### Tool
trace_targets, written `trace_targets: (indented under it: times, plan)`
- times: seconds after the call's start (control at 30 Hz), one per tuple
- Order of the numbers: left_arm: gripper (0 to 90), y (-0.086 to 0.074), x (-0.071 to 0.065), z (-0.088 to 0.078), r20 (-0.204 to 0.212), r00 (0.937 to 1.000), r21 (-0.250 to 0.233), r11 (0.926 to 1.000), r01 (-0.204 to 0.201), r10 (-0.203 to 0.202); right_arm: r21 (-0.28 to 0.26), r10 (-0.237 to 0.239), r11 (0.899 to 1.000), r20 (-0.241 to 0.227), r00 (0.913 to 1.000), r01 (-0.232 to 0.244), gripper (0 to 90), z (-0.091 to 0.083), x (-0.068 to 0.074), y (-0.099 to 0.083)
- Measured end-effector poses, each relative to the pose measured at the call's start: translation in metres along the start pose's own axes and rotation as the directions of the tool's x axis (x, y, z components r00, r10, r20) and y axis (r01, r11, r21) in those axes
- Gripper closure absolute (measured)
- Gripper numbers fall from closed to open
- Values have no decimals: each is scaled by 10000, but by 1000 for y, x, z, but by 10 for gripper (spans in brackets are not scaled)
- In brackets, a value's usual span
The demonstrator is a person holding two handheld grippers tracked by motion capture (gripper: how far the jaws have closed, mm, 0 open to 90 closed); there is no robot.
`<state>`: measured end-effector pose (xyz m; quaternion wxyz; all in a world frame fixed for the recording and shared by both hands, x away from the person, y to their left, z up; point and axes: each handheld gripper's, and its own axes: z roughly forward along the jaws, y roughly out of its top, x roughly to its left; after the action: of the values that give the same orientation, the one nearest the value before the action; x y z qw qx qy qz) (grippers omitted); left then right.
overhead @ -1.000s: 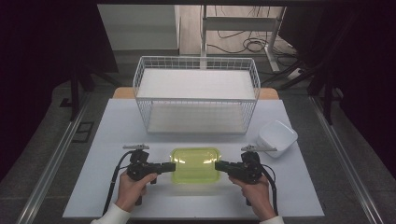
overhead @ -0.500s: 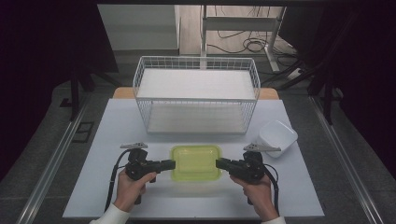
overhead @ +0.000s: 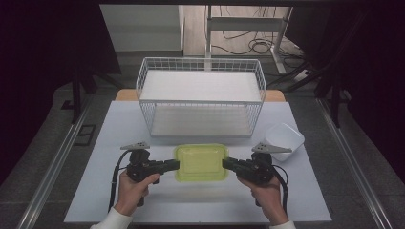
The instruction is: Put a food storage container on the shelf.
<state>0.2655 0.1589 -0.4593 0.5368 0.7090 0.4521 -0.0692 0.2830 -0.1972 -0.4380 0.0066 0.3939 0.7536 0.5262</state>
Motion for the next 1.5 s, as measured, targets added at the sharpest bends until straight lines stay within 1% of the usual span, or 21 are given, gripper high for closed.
trace_targets:
  times: [0.23, 0.33, 0.43, 0.5, 0.53, 0.6, 0.7, 0.87, 0.93, 1.0, 1.07, 1.17, 1.23, 1.5]
  plan:
    - [814, 4, -1, -3, -187, 9997, -47, 9999, -126, 125, -99, -58, 9999, -34, 10000, 57, 788, 3, 0, 4]
    - [814, 6, -1, -4, -191, 9997, -36, 9998, -176, 175, -138, -94, 9999, -43, 9999, 93, 787, 3, 1, 5]
    - [814, 9, -6, -3, -190, 9995, -93, 9996, -259, 257, -250, -114, 9996, 20, 9999, 115, 788, -1, 2, 5]
    - [814, 12, -10, -4, -64, 9994, -187, 9992, -340, 339, -333, -201, 9992, 104, 9997, 204, 789, -5, 4, 9]
    - [814, 13, -11, -5, 10, 9994, -246, 9991, -332, 333, -394, -397, 9984, 142, 9991, 403, 789, -9, 6, 13]
    - [814, 15, -14, -6, 69, 9991, -311, 9986, -419, 422, -471, -552, 9973, 116, 9984, 557, 788, -14, 10, 16]
    - [814, 19, -19, -6, -32, 9982, -321, 9977, -596, 595, -538, -472, 9974, 149, 9988, 479, 790, -17, 11, 16]
    - [814, 25, -22, -2, 65, 9977, -360, 9971, -676, 679, -581, -442, 9972, 338, 9985, 461, 791, -24, 11, 20]
    - [814, 29, -22, -3, 62, 9976, -398, 9968, -688, 691, -636, -460, 9968, 400, 9981, 485, 792, -24, 11, 23]
    - [814, 34, -22, -3, 70, 9972, -435, 9963, -735, 739, -731, -312, 9968, 326, 9990, 335, 792, -23, 9, 24]
    - [814, 37, -21, -2, 27, 9968, -357, 9961, -804, 805, -810, -300, 9962, 359, 9989, 328, 792, -23, 8, 25]
    - [814, 41, -20, -2, 111, 9971, -391, 9964, -752, 757, -842, -261, 9960, 401, 9989, 294, 793, -24, 7, 28]
    - [814, 45, -21, -3, 113, 9966, -440, 9958, -809, 814, -904, -268, 9954, 416, 9988, 304, 793, -24, 8, 31]
    - [815, 61, -25, -10, 70, 9953, -635, 9933, -962, 968, -1054, -624, 9921, 488, 9969, 673, 794, -27, 13, 52]
